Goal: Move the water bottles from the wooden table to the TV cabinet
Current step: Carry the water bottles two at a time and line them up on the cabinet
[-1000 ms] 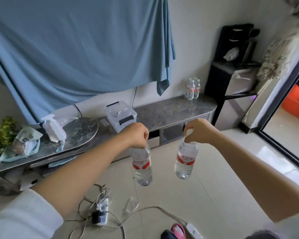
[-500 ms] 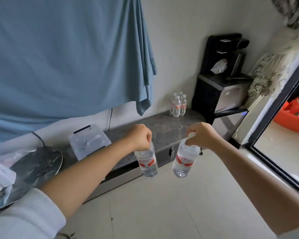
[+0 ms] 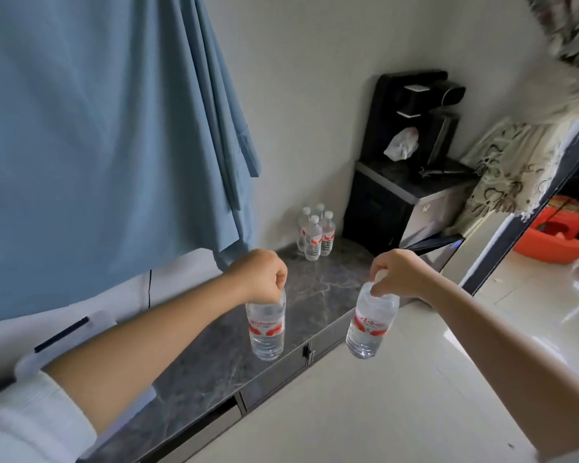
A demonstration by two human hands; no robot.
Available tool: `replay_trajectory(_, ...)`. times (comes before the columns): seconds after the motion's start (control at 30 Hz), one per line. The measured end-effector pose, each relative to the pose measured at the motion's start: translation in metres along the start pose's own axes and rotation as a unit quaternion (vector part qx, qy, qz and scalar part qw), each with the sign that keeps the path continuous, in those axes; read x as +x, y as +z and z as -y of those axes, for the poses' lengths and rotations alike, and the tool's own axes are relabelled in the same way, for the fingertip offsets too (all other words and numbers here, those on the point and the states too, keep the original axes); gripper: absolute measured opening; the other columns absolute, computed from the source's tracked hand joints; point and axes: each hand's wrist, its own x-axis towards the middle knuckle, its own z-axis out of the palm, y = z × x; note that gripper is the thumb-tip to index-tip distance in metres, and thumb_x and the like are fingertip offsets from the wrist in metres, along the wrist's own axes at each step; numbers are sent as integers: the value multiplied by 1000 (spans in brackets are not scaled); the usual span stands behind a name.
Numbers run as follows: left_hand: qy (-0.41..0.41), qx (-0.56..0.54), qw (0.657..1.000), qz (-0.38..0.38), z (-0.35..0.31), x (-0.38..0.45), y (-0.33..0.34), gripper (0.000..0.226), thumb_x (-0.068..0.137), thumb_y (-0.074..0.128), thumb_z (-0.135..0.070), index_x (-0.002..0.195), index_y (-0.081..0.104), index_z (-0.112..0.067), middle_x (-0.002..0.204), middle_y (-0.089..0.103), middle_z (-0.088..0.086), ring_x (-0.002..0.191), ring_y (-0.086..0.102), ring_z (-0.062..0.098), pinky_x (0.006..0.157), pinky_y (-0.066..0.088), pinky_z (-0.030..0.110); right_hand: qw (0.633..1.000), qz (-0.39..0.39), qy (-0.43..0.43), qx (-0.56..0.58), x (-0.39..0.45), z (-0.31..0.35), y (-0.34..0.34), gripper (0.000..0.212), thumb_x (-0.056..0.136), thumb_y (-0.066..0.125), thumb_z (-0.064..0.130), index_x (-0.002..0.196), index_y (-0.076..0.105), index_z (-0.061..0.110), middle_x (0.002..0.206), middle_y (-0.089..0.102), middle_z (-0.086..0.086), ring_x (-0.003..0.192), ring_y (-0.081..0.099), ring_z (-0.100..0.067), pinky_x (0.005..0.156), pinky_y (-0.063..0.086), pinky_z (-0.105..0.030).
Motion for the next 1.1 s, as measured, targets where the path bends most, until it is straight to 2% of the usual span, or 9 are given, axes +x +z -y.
replay_trajectory(0.1, 21, 8, 1000, -4, 6, 45, -8, 22, 79, 50, -2, 85, 69, -12, 72, 42, -10, 82, 45, 15, 67, 35, 23, 1000, -11, 5, 7, 39, -9, -11, 24, 76, 69, 13, 100, 68, 8, 91, 52, 0, 84, 48, -16, 53, 36, -15)
replay_trajectory(0.2, 31, 4, 999, 12, 10, 95, -10, 24, 79, 50, 0, 91, 70, -7, 94, 55, 2, 89, 54, 22, 65, 34, 21, 1000, -26, 7, 11, 83, -25, -19, 25, 76, 69, 12, 100, 68, 7, 92, 52, 0, 85, 49, -15, 66, 40, -21)
replay_trajectory(0.27, 30, -12, 999, 7, 11, 120, -10, 22, 80, 52, -1, 91, 70, -6, 90, 51, -2, 89, 53, 22, 55, 31, 18, 999, -33, 4, 14, 105, -33, -23, 25, 76, 69, 11, 100, 69, 7, 93, 52, 0, 86, 48, -15, 70, 40, -22)
replay_trajectory(0.37, 22, -38, 999, 9, 7, 170, -5, 16, 80, 54, -2, 81, 67, -11, 74, 39, -11, 81, 44, 14, 52, 27, 11, 999, -33, -9, 12, 145, -54, -33, 25, 76, 69, 12, 101, 69, 8, 94, 50, 1, 86, 48, -14, 59, 38, -15)
replay_trajectory(0.6, -31, -61, 997, 33, -11, 262, 21, 35, 76, 58, -3, 55, 45, -27, 86, 47, -4, 84, 51, 20, 56, 33, 18, 995, 55, -76, -43, 229, -104, -45, 27, 78, 63, 14, 104, 67, 13, 95, 47, 1, 84, 50, -16, 60, 40, -19)
replay_trajectory(0.7, -74, -69, 994, 33, -26, 305, 29, 19, 76, 61, -4, 68, 61, -22, 93, 56, 4, 98, 58, 24, 68, 34, 19, 986, 108, -113, -65, 271, -130, -58, 27, 78, 61, 15, 104, 65, 12, 96, 47, 1, 83, 51, -16, 58, 40, -19)
replay_trajectory(0.83, -113, -88, 990, -1, -36, 350, 46, 19, 74, 61, -2, 88, 72, -6, 96, 62, 5, 101, 59, 24, 74, 39, 24, 977, 128, -139, -102, 331, -154, -60, 9, 77, 57, 11, 69, 53, 11, 80, 42, 2, 67, 45, -14, 47, 29, -16)
replay_trajectory(0.97, -141, -98, 985, -18, -35, 388, 75, 20, 72, 59, 0, 85, 73, -6, 101, 65, 4, 99, 60, 23, 73, 28, 18, 958, 168, -170, -155, 381, -168, -39, 36, 84, 46, 9, 54, 28, 17, 65, 30, 4, 73, 38, -16, 45, 18, -16)
replay_trajectory(1.1, -178, -109, 978, -2, -26, 422, 104, 18, 72, 58, -4, 83, 72, -9, 89, 57, -3, 93, 54, 19, 77, 35, 19, 955, 200, -159, -148, 429, -184, -13, 11, 87, 46, 7, 79, 54, 8, 79, 40, 1, 80, 44, -19, 53, 27, -15)
